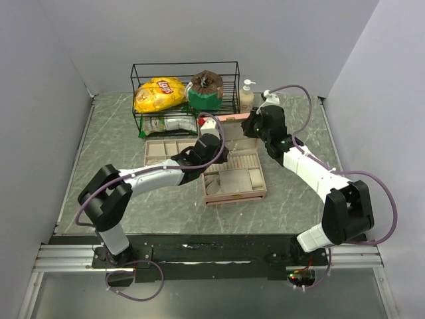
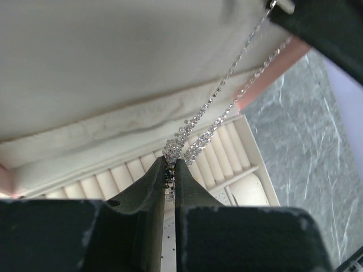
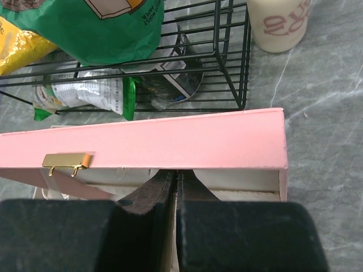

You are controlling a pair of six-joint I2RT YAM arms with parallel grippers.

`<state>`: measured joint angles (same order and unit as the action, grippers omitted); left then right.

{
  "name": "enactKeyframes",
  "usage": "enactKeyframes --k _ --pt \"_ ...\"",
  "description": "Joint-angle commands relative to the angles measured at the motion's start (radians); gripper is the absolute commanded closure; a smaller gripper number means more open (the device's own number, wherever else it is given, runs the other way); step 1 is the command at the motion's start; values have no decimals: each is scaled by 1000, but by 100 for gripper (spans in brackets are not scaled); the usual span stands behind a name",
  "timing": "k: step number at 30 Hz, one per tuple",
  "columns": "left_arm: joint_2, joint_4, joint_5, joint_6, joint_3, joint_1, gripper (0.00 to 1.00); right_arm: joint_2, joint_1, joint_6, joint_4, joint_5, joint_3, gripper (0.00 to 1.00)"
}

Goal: Organize the mixed jewelry

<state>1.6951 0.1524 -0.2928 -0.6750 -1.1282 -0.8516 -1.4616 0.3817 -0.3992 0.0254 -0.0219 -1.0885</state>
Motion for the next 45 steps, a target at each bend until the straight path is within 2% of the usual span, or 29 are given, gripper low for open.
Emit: enactKeyframes --k 1,11,12,15,21,30,32,34,36,37,38,40,45 --pt "28 21 24 -41 -51 -21 99 -11 -6 33 -8 -24 -47 89" --pt "100 36 57 -72 -88 -27 99 35 -4 43 -21 -41 -27 58" --pt "104 38 58 -81 -93 -30 99 44 -7 43 -21 -46 -22 47" --pt "121 41 67 -95 -99 -30 99 70 -6 46 -45 -73 2 36" --pt "136 49 76 -113 -108 -30 99 158 -7 39 -47 -104 71 31" --pt "192 30 136 -152 -156 -30 92 236 -17 28 -85 -118 111 27" --pt "198 24 144 -162 -159 -29 85 260 -18 17 -76 -115 143 27" --pt "198 18 147 -170 -153 -30 72 273 -21 2 -81 -115 168 27" --pt "186 21 144 -173 -140 -32 69 287 -26 -9 -88 -115 180 27" --pt "179 25 142 -173 -130 -30 60 291 -26 -15 -99 -110 194 27" --pt "167 24 138 -170 -127 -32 57 303 -27 -23 -105 -113 200 27" --pt "155 16 133 -166 -122 -32 51 316 -35 -35 -119 -119 223 27" --pt "89 -1 109 -138 -99 -38 45 353 -50 -62 -186 -133 274 27"
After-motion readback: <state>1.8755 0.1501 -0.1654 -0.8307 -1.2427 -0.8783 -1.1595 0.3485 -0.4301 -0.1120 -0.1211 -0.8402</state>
